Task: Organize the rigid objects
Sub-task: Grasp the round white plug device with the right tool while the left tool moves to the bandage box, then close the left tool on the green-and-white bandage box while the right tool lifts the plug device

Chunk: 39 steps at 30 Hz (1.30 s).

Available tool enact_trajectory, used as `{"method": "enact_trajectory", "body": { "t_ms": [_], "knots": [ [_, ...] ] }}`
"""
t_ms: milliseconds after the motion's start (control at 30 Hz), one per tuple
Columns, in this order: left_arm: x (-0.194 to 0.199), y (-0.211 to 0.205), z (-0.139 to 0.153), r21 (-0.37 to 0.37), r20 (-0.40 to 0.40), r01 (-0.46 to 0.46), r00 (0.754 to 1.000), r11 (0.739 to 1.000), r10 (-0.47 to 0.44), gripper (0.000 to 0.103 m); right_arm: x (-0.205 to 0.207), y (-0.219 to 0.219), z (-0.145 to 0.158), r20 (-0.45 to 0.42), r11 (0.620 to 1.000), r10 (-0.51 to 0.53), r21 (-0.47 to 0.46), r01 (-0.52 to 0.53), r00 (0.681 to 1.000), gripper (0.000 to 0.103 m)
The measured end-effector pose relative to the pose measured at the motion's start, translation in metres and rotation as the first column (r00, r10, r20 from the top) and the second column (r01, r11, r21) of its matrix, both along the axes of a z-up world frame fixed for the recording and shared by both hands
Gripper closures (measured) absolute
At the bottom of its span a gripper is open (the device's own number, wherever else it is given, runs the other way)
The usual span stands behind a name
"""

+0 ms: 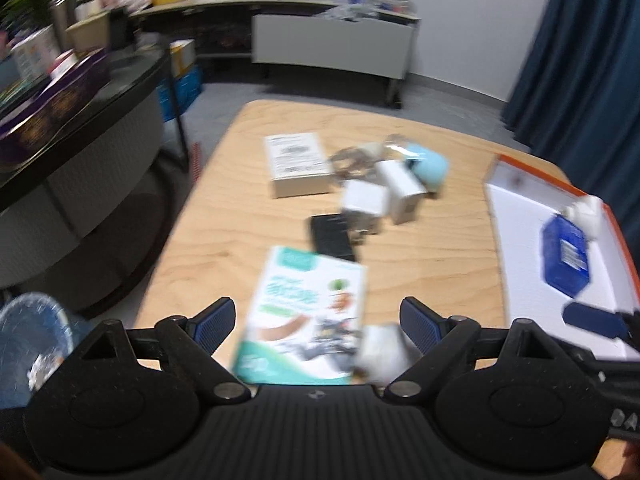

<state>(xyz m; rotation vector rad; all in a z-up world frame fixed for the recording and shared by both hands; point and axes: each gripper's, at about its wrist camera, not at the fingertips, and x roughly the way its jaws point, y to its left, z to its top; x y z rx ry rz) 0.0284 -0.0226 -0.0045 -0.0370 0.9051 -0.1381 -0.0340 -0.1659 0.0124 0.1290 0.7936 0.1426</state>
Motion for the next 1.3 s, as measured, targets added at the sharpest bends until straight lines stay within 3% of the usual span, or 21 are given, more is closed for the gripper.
{"method": "enact_trajectory", "body": {
  "t_ms": [167,267,533,633,667,700,1033,1200,1300],
  "knots": [
    [0.004,0.028,-0.002,-0.007,-0.005,-0.060,0.998,0.998,0.060,0.012,0.000,0.024,-0.009,-0.016,0.991,0.126,0.053,-0.125,0.992,0.013],
    [0.003,0.037,-0.002,-0.014,-0.004,-0.070,0.998,0.997,0.070,0.011,0.002,0.042,-0.015,-0.029,0.979,0.203,0.035,-0.202,0.979,0.013],
    [0.001,0.050,-0.012,-0.018,-0.019,-0.060,0.998,0.998,0.060,0.011,0.024,0.067,-0.036,-0.058,0.964,0.262,-0.026,-0.263,0.963,0.012],
    [0.000,0.052,-0.015,-0.033,-0.022,-0.049,0.999,0.998,0.048,0.010,0.030,0.068,-0.041,-0.057,0.966,0.256,-0.023,-0.257,0.965,0.017],
    [0.001,0.052,-0.015,-0.035,-0.023,-0.047,0.999,0.998,0.046,0.010,0.031,0.066,-0.042,-0.055,0.967,0.252,-0.026,-0.254,0.966,0.025],
    [0.001,0.051,-0.016,-0.038,-0.023,-0.043,0.999,0.998,0.042,0.010,0.032,0.065,-0.043,-0.047,0.969,0.245,-0.029,-0.247,0.968,0.027],
    [0.005,0.028,-0.024,-0.033,-0.013,0.056,0.998,0.998,-0.057,0.008,0.028,0.024,-0.037,-0.022,0.996,0.089,-0.024,-0.089,0.996,0.027],
    [0.012,0.010,-0.036,0.024,-0.008,0.100,0.995,0.995,-0.100,0.007,0.021,0.012,-0.027,-0.005,0.999,0.052,-0.016,-0.052,0.999,0.027],
    [0.018,0.007,-0.047,0.053,-0.018,0.088,0.996,0.995,-0.088,0.018,0.015,0.011,-0.022,0.007,0.999,0.041,-0.016,-0.041,0.999,0.027]
  ]
}}
